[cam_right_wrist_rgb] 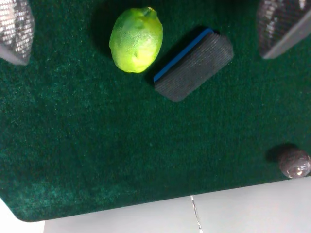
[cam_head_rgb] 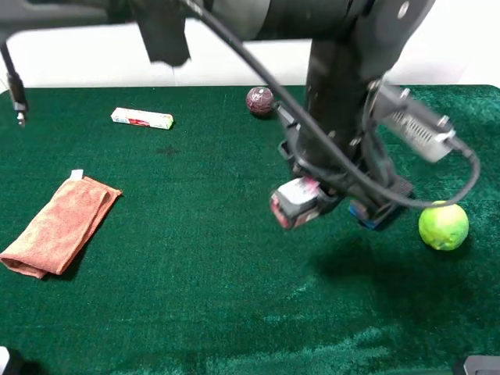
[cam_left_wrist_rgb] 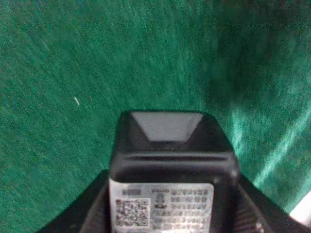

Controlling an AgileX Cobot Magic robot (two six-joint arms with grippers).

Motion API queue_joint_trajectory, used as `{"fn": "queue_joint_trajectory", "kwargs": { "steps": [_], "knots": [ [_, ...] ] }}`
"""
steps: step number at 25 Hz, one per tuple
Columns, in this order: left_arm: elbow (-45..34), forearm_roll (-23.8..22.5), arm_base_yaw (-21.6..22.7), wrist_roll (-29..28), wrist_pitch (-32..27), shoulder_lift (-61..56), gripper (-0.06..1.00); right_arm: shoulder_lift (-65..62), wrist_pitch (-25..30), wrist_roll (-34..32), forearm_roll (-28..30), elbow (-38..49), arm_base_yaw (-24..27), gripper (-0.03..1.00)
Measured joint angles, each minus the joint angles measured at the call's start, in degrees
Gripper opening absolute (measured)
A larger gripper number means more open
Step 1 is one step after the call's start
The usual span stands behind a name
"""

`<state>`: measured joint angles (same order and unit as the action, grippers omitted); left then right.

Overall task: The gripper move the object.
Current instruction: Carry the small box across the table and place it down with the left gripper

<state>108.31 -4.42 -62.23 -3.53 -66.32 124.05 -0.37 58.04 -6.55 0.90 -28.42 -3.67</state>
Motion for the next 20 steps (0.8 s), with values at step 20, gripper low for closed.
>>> {"fn": "queue_joint_trajectory", "kwargs": {
  "steps": [20],
  "knots": [
    [5.5, 0.1, 3.6, 0.0, -0.1, 0.0, 0.48, 0.0, 0.1, 0.0, 0.0, 0.0, 0.0, 0.7]
  ]
}}
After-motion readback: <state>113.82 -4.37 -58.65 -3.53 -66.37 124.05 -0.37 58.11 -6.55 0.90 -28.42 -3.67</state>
